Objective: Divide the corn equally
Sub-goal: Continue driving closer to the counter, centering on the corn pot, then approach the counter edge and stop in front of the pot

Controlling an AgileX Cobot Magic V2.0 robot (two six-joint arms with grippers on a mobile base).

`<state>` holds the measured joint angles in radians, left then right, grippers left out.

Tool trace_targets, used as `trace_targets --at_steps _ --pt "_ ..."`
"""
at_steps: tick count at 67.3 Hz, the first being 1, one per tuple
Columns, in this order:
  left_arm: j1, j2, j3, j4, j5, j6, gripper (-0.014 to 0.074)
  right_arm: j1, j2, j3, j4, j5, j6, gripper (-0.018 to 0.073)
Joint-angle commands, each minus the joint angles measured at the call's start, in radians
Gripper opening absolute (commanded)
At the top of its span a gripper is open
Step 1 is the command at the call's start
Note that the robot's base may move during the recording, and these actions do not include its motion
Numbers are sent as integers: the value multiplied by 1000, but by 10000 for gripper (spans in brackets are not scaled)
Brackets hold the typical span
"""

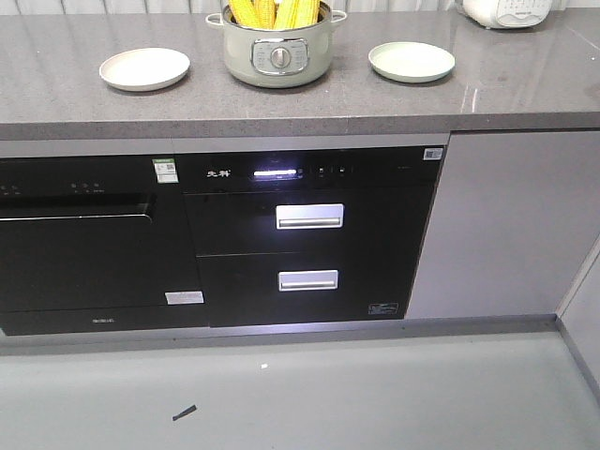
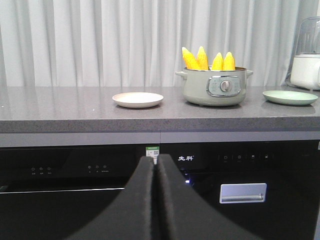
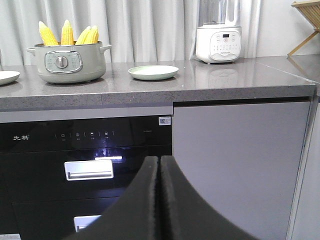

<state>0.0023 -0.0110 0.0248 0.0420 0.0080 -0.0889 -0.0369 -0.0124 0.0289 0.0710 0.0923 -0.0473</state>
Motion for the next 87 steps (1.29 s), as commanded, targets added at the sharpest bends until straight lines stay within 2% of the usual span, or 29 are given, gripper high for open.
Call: trace_targets --at_steps 1,87 --pt "-1 -17 -17 -7 -70 -1 -6 -5 -6 7 -7 -74 3 -6" --pt "-1 -17 -17 -7 -70 -1 -6 -5 -6 7 -7 -74 3 -6"
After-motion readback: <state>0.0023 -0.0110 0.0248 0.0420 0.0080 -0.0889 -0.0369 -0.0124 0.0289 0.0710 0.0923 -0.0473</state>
